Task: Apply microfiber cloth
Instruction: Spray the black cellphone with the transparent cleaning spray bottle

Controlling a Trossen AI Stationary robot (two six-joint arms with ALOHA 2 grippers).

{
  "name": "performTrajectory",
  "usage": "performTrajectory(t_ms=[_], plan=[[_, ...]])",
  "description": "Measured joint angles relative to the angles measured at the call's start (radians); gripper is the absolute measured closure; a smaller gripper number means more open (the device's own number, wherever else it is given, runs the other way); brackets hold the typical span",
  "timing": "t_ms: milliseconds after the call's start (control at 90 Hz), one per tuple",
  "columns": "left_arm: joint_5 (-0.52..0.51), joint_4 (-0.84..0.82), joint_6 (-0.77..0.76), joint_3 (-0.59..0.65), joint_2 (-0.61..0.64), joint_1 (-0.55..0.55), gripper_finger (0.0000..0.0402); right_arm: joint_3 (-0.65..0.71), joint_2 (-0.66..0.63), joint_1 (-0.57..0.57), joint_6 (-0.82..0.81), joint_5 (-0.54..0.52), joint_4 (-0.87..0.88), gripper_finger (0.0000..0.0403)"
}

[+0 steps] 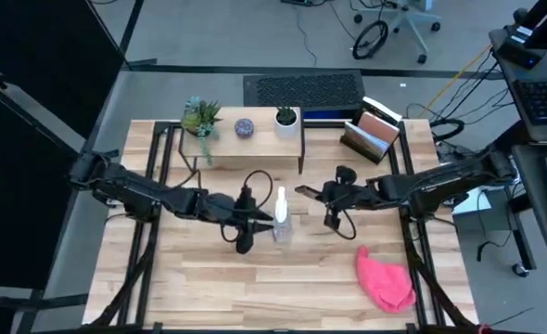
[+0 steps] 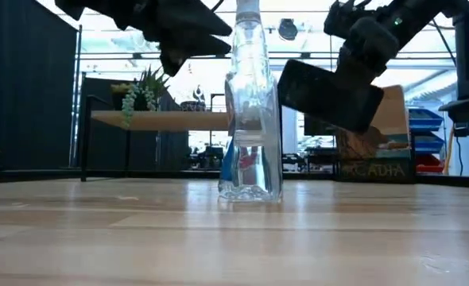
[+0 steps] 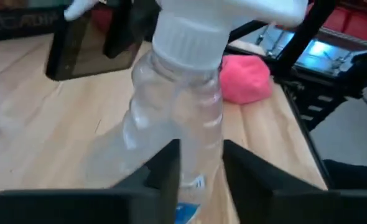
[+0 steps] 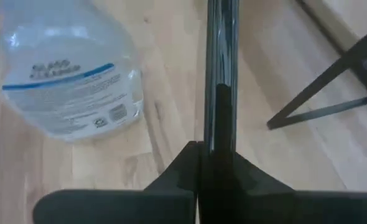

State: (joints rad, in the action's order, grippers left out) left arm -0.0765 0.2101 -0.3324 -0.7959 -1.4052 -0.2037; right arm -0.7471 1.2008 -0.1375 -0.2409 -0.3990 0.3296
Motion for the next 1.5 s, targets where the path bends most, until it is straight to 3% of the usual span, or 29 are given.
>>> performTrajectory(t_ms=[167, 333, 844, 1111, 1500], plan=[[0.07, -0.099, 0.001, -0.051, 0.012, 0.025, 0.015, 0.0, -0.004, 0.001, 0.021, -0.003, 0.0, 0.0395], [0.073, -0.149, 0.01, -0.099, 0.03, 0.037, 0.0102, 0.0, -0.004, 0.001, 0.021, -0.002, 0.006, 0.0395], [0.042, -0.158, 0.099, -0.101, 0.03, 0.04, 0.0089, 0.0, -0.004, 0.001, 0.02, -0.023, 0.014, 0.0395], [-0.028, -0.166, 0.157, -0.101, 0.03, 0.041, 0.0008, 0.0, -0.004, 0.001, 0.018, -0.023, 0.014, 0.0395], [-0.035, -0.206, 0.184, -0.1, 0.03, 0.041, 0.0026, 0.0, -0.004, 0.001, 0.049, -0.026, 0.022, 0.0395]])
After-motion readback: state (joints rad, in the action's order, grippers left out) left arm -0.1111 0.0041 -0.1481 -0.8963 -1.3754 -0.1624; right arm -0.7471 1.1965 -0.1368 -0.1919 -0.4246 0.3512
